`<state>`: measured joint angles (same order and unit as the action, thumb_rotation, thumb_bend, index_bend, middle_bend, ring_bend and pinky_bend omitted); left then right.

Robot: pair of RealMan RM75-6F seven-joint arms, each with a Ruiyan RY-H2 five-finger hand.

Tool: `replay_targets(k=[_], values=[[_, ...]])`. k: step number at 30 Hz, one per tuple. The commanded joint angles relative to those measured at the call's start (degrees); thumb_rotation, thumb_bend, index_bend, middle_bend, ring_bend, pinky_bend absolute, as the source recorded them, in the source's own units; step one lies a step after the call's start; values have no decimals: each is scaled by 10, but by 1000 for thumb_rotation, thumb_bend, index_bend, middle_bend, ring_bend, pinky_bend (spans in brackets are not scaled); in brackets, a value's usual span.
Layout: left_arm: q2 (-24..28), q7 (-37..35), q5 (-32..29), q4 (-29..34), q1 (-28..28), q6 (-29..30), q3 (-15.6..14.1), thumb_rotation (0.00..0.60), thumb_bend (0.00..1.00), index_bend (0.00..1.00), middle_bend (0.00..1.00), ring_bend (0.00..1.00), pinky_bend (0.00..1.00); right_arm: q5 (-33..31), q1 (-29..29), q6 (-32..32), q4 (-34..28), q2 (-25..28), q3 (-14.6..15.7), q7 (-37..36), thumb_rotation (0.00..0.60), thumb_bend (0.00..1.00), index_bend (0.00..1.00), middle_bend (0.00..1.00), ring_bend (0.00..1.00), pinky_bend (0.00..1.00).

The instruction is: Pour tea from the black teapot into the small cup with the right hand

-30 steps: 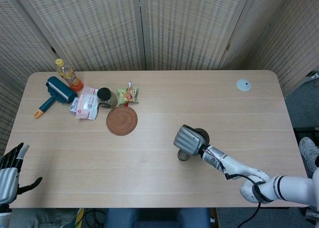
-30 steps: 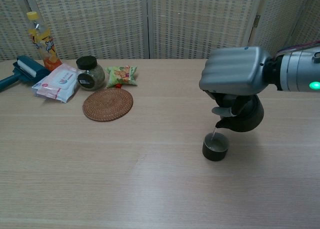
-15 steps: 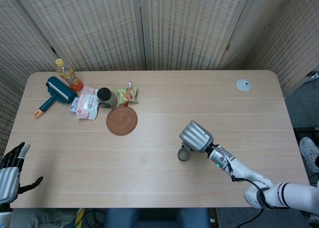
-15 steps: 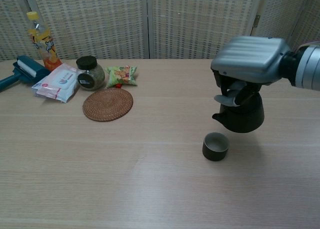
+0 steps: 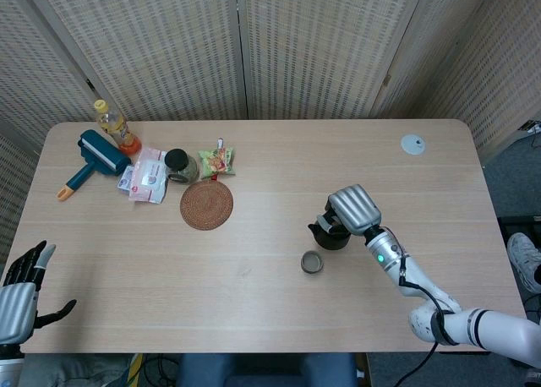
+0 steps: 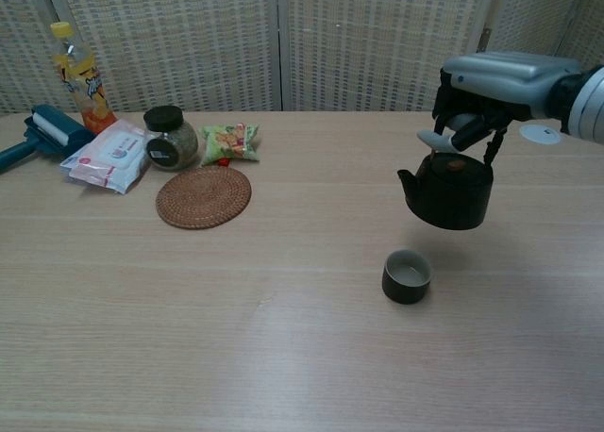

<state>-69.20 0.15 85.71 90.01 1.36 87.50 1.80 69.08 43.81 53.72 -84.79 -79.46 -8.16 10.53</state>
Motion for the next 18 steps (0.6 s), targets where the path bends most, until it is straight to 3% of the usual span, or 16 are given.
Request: replay_targets(k=[1, 5, 18], values=[[-1, 2, -1, 0, 0, -2, -1, 600, 181, 31, 0, 3, 56, -21, 0, -23, 35, -17, -16, -33, 413, 149, 994, 924, 808, 734], [-1, 4, -1, 1, 1, -2, -1, 600, 181, 31, 0, 3, 56, -29, 5, -42, 59, -27, -17, -36, 405, 1, 993, 919, 800, 718], [-4, 4, -3, -2, 1, -6, -3, 600, 181, 30, 0, 3, 56, -40, 16, -60, 88, -45, -21, -22, 353, 0, 975, 908, 785, 694]])
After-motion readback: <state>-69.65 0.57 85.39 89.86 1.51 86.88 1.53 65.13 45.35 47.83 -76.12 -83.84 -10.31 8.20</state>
